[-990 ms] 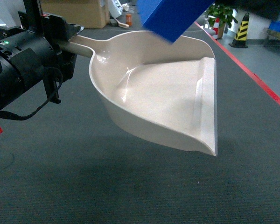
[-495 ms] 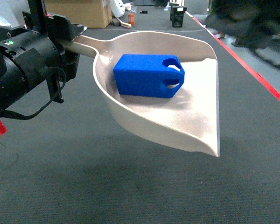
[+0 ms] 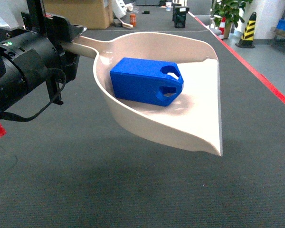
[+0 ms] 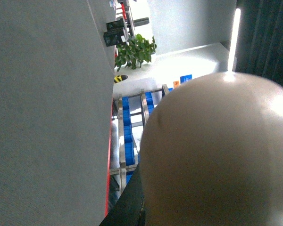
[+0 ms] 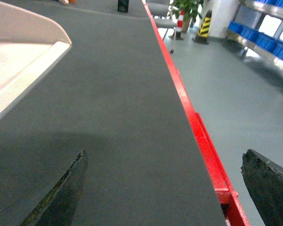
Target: Place part in tray to right shelf
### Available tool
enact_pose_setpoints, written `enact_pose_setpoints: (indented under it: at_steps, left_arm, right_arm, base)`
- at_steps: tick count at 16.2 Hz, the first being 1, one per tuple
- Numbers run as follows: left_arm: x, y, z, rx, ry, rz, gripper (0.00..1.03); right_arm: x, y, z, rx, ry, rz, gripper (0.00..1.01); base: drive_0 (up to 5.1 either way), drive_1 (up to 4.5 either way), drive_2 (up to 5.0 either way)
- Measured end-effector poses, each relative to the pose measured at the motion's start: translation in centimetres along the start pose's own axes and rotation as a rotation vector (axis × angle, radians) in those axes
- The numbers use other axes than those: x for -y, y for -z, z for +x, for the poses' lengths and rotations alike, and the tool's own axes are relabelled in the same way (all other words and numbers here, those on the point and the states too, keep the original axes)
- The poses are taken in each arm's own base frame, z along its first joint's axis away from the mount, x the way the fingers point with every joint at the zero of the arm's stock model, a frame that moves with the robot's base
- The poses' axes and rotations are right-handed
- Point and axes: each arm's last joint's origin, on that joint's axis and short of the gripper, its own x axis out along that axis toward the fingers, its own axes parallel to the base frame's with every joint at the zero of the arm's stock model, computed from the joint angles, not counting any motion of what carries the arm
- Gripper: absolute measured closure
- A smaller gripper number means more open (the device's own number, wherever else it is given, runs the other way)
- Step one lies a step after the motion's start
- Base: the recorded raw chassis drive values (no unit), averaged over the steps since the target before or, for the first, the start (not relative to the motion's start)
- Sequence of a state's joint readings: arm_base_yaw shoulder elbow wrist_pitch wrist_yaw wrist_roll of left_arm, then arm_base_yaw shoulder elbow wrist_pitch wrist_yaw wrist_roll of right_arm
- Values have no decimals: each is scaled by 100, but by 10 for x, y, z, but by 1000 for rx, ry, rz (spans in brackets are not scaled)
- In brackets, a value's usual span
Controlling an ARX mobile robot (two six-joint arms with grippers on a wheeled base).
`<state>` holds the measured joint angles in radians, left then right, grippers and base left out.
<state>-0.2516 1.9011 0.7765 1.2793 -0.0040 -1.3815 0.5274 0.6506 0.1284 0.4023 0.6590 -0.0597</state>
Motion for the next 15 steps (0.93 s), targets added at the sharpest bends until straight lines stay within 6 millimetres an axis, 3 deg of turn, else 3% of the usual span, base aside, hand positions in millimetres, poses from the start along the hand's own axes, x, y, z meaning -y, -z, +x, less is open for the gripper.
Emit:
enact_pose_setpoints:
  at_steps: [3, 15]
  left_arm:
    - [0, 2, 0, -10, 0, -1, 88]
    - [0, 1, 0, -4, 0, 0, 88]
  right_arm:
    - [3, -14, -4, 64, 21, 34, 3]
    - [3, -13, -4, 57, 19, 25, 3]
  base:
    - [160, -121, -31]
    - [499, -273, -203]
